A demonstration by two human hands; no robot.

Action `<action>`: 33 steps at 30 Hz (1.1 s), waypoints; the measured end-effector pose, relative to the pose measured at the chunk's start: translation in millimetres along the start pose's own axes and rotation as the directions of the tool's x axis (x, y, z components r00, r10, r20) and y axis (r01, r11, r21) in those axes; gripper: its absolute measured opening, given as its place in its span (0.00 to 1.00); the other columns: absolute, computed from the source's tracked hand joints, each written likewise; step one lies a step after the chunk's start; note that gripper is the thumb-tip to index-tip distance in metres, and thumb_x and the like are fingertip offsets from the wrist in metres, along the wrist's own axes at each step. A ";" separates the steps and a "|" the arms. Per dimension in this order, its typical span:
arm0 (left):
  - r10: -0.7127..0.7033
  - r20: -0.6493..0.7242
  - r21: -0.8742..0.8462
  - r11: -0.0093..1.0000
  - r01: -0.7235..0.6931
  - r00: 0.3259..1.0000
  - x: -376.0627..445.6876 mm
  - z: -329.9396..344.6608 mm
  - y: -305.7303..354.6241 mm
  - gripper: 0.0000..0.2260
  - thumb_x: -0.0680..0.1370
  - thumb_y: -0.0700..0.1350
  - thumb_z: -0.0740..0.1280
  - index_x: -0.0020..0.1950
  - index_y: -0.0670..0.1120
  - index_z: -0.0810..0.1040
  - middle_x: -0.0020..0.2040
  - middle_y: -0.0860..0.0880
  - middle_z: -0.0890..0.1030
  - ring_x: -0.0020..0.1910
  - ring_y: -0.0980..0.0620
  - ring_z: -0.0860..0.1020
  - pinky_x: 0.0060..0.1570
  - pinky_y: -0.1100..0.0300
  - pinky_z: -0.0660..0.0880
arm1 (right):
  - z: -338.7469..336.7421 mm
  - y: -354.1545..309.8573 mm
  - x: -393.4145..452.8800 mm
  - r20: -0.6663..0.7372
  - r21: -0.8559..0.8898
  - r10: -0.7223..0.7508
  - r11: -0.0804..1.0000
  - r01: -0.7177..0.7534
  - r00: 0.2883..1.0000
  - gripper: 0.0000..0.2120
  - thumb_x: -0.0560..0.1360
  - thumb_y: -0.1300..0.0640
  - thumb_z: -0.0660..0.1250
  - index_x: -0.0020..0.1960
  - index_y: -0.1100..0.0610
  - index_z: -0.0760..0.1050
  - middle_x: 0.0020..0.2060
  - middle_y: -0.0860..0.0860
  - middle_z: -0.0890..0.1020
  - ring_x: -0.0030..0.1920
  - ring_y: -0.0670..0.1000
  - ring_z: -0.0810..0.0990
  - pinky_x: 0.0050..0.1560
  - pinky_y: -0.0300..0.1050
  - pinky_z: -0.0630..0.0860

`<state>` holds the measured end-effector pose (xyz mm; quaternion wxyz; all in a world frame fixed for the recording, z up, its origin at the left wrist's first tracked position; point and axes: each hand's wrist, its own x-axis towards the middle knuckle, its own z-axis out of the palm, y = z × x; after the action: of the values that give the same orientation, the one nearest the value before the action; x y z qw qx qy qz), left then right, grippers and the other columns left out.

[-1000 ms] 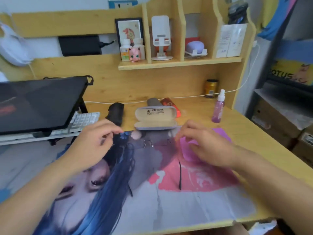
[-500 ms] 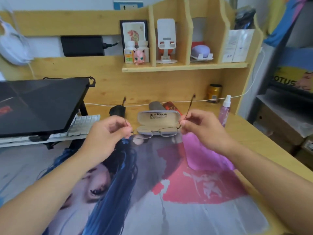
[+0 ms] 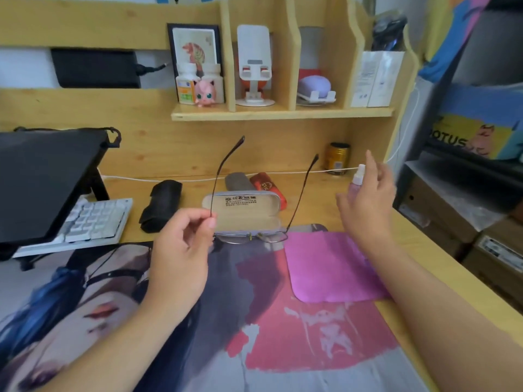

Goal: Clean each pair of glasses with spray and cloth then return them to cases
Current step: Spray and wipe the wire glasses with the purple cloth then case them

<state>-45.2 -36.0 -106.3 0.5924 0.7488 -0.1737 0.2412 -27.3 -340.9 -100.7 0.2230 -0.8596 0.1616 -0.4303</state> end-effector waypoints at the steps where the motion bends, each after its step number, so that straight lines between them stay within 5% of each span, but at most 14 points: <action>1: -0.008 0.007 -0.015 1.000 0.008 1.000 0.2 1.3 -0.8 0.07 0.82 0.40 0.66 0.50 0.52 0.79 0.44 0.55 0.81 0.42 0.52 0.79 0.42 0.66 0.75 | 6.3 5.9 1.5 0.092 0.002 0.039 0.999 -0.039 0.995 0.42 0.76 0.61 0.70 0.81 0.51 0.49 0.73 0.61 0.64 0.70 0.60 0.68 0.69 0.54 0.68; 6: 0.001 0.020 -0.028 1.000 0.000 1.000 1.7 -0.8 -4.4 0.08 0.82 0.40 0.66 0.49 0.53 0.79 0.44 0.57 0.81 0.42 0.52 0.79 0.45 0.61 0.75 | 10.2 10.1 7.8 0.153 0.126 0.131 0.981 -0.151 0.980 0.33 0.82 0.57 0.61 0.77 0.35 0.48 0.54 0.52 0.77 0.48 0.55 0.81 0.48 0.61 0.82; 9: 0.033 -0.010 0.004 0.999 -0.033 0.999 7.5 -7.8 -6.2 0.08 0.82 0.40 0.65 0.49 0.53 0.78 0.44 0.60 0.80 0.45 0.60 0.78 0.48 0.69 0.73 | -13.2 -17.9 6.2 0.136 0.380 0.108 0.912 -0.152 0.985 0.34 0.81 0.62 0.60 0.78 0.37 0.51 0.48 0.49 0.79 0.42 0.46 0.83 0.43 0.49 0.84; 11: 0.077 -0.044 0.059 0.996 -0.074 0.996 14.7 -16.7 -10.4 0.08 0.83 0.40 0.64 0.50 0.54 0.78 0.46 0.57 0.81 0.47 0.61 0.78 0.49 0.70 0.73 | -36.8 -47.5 -3.9 0.219 0.674 0.092 0.706 -0.219 0.971 0.35 0.79 0.69 0.57 0.78 0.40 0.56 0.49 0.52 0.78 0.39 0.47 0.83 0.37 0.44 0.82; 13: 0.121 -0.079 0.116 0.987 -0.112 0.989 19.3 -28.4 -17.3 0.08 0.83 0.41 0.63 0.52 0.54 0.77 0.48 0.55 0.80 0.48 0.57 0.78 0.50 0.67 0.73 | -50.4 -72.1 -21.6 0.397 0.830 0.027 0.416 -0.371 0.918 0.33 0.77 0.71 0.54 0.73 0.40 0.65 0.47 0.55 0.79 0.35 0.57 0.81 0.32 0.52 0.80; 16: 0.177 -0.131 0.161 0.975 -0.156 0.975 19.8 -38.2 -22.1 0.08 0.84 0.41 0.62 0.53 0.54 0.76 0.46 0.51 0.78 0.46 0.54 0.77 0.49 0.63 0.73 | -49.0 -95.0 -54.2 0.600 0.794 -0.246 0.061 -0.605 0.762 0.29 0.72 0.67 0.55 0.69 0.47 0.70 0.40 0.58 0.75 0.25 0.56 0.72 0.24 0.44 0.72; 18: 0.165 -0.157 0.133 0.980 -0.145 0.974 19.9 -36.1 -19.6 0.11 0.84 0.40 0.62 0.52 0.57 0.75 0.45 0.51 0.78 0.45 0.54 0.76 0.48 0.63 0.74 | -45.9 -107.6 -72.4 0.645 0.659 -0.478 -0.048 -0.751 0.597 0.28 0.71 0.64 0.56 0.70 0.50 0.68 0.41 0.60 0.72 0.21 0.53 0.69 0.21 0.41 0.68; 22: 0.175 -0.152 0.142 0.978 -0.154 0.973 17.1 -34.9 -14.1 0.13 0.84 0.42 0.61 0.51 0.62 0.73 0.45 0.52 0.77 0.44 0.50 0.77 0.47 0.57 0.75 | -42.0 -115.8 -90.5 0.611 0.460 -0.709 -0.042 -0.887 0.351 0.29 0.74 0.64 0.60 0.74 0.51 0.67 0.43 0.61 0.72 0.21 0.51 0.70 0.22 0.39 0.71; 27: 0.277 -0.121 0.197 0.948 -0.250 0.953 17.3 -39.2 -18.3 0.07 0.84 0.45 0.59 0.54 0.57 0.72 0.45 0.51 0.76 0.45 0.47 0.76 0.46 0.50 0.74 | -43.0 -114.4 -89.5 0.632 0.451 -0.716 0.028 -0.892 0.296 0.26 0.80 0.61 0.57 0.76 0.46 0.65 0.52 0.59 0.75 0.27 0.54 0.76 0.25 0.42 0.75; 30: 0.364 -0.115 0.236 0.914 -0.330 0.924 18.5 -39.8 -19.3 0.05 0.84 0.44 0.58 0.54 0.52 0.72 0.46 0.52 0.74 0.45 0.45 0.75 0.46 0.47 0.73 | -48.5 -116.3 -87.5 0.621 0.379 -0.741 -0.002 -0.926 0.255 0.29 0.79 0.61 0.57 0.78 0.44 0.61 0.50 0.58 0.72 0.27 0.52 0.71 0.22 0.41 0.71; 32: 0.413 -0.099 0.254 0.890 -0.378 0.905 17.4 -39.4 -19.6 0.04 0.84 0.43 0.59 0.54 0.48 0.72 0.47 0.53 0.73 0.45 0.44 0.74 0.45 0.48 0.72 | -49.1 -116.3 -88.1 0.698 0.537 -0.616 0.112 -0.836 0.365 0.30 0.79 0.64 0.59 0.77 0.42 0.64 0.45 0.56 0.74 0.25 0.51 0.70 0.22 0.39 0.70; 33: 0.431 -0.090 0.259 0.880 -0.397 0.898 17.1 -39.0 -19.5 0.04 0.84 0.42 0.59 0.54 0.47 0.72 0.46 0.53 0.72 0.44 0.44 0.74 0.45 0.49 0.72 | -49.6 -114.4 -88.0 0.705 0.685 -0.504 0.305 -0.662 0.498 0.29 0.79 0.64 0.61 0.75 0.40 0.66 0.43 0.52 0.76 0.25 0.50 0.72 0.23 0.40 0.70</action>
<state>-26.5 6.8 -105.2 0.4454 0.7392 -0.2567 0.4351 -108.5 -214.6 -73.4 0.7529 -0.6204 -0.2072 0.0724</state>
